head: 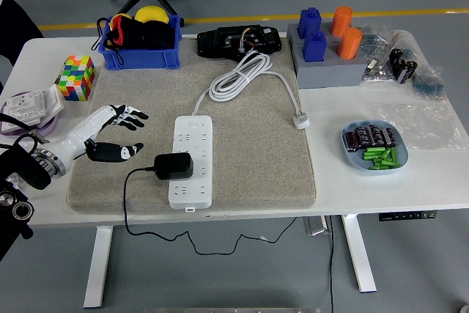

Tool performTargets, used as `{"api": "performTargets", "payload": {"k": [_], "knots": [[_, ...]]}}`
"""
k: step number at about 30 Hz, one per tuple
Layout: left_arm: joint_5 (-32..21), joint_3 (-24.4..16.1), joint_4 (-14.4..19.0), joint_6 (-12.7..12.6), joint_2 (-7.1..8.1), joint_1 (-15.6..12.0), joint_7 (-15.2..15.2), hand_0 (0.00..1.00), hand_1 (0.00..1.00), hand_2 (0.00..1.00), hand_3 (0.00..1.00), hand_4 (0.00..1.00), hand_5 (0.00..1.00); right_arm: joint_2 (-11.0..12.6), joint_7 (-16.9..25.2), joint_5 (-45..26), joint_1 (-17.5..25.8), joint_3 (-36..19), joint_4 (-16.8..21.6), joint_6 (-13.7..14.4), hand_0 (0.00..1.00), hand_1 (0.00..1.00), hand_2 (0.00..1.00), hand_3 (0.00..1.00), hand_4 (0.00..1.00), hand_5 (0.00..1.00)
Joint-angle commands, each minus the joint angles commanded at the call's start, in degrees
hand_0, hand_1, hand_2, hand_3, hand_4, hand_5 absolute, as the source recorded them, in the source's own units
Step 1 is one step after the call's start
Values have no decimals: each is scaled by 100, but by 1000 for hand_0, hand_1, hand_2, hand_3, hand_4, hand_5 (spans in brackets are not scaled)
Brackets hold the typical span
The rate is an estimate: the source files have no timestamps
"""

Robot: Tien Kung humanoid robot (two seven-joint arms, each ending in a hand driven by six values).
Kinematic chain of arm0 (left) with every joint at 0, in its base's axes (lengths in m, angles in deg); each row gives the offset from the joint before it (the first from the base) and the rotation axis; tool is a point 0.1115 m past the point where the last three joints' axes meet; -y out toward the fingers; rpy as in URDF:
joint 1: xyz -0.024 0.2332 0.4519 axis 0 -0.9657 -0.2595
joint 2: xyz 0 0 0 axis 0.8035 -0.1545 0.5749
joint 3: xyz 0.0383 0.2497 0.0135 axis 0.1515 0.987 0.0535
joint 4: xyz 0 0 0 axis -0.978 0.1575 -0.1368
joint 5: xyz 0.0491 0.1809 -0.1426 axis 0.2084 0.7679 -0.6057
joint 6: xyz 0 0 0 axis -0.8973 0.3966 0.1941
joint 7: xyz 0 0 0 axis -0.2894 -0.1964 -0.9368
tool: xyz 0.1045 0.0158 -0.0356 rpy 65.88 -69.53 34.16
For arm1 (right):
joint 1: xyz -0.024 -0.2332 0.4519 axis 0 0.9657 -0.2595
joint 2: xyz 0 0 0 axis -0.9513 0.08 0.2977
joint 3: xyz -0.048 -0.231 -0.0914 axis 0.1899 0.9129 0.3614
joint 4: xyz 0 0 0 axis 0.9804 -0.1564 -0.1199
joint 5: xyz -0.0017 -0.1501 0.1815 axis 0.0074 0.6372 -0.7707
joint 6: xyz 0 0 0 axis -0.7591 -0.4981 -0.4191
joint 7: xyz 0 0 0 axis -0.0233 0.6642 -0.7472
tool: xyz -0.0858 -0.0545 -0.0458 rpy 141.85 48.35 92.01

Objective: Pull the plug out,throw it away,press the button

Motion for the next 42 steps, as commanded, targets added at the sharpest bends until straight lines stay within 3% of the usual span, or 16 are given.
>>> {"api": "performTargets", "payload": {"k": [10, 18, 19, 24, 25, 30, 31, 36, 37, 42], "knots": [[67, 381, -23, 10, -17, 164, -19, 853, 853, 810, 875, 998, 46, 12, 1, -2, -5, 21, -6, 3, 725, 680, 660, 649, 744, 609], [89, 837, -132, -263, -11, 313, 35, 849, 831, 778, 861, 998, 2, 31, 8, -9, -24, 48, -4, 8, 726, 680, 660, 649, 744, 610], [123, 881, -151, -296, -20, 324, 47, 784, 712, 653, 782, 932, 2, 32, 8, -9, -26, 52, -5, 8, 725, 680, 660, 649, 744, 610], [134, 1040, -235, -474, -51, 365, 116, 784, 712, 653, 782, 932, 2, 31, 13, -12, -29, 71, -4, 9, 725, 680, 660, 649, 744, 610], [119, 1068, -245, -510, -56, 372, 124, 719, 610, 549, 641, 887, 2, 32, 13, -12, -29, 76, -4, 9, 725, 679, 660, 649, 744, 610], [25, 1175, -310, -619, -87, 422, 158, 719, 610, 549, 641, 887, 2, 39, 15, -13, -28, 88, -3, 12, 725, 679, 660, 649, 744, 610], [5, 1182, -322, -622, -94, 428, 161, 625, 522, 497, 602, 873, 2, 38, 16, -12, -28, 86, -4, 13, 725, 679, 660, 649, 744, 609], [-68, 1255, -406, -711, -137, 474, 206, 625, 522, 497, 602, 873, 2, 38, 20, -13, -29, 75, -7, 17, 725, 679, 660, 649, 744, 609], [-34, 1280, -419, -719, -143, 487, 202, 497, 427, 443, 578, 850, 2, 39, 19, -12, -29, 76, -6, 16, 725, 679, 660, 649, 745, 609], [59, 1332, -487, -732, -172, 511, 192, 497, 427, 443, 578, 850, 2, 40, 21, -11, -31, 77, -3, 16, 725, 679, 660, 649, 745, 609]]}}
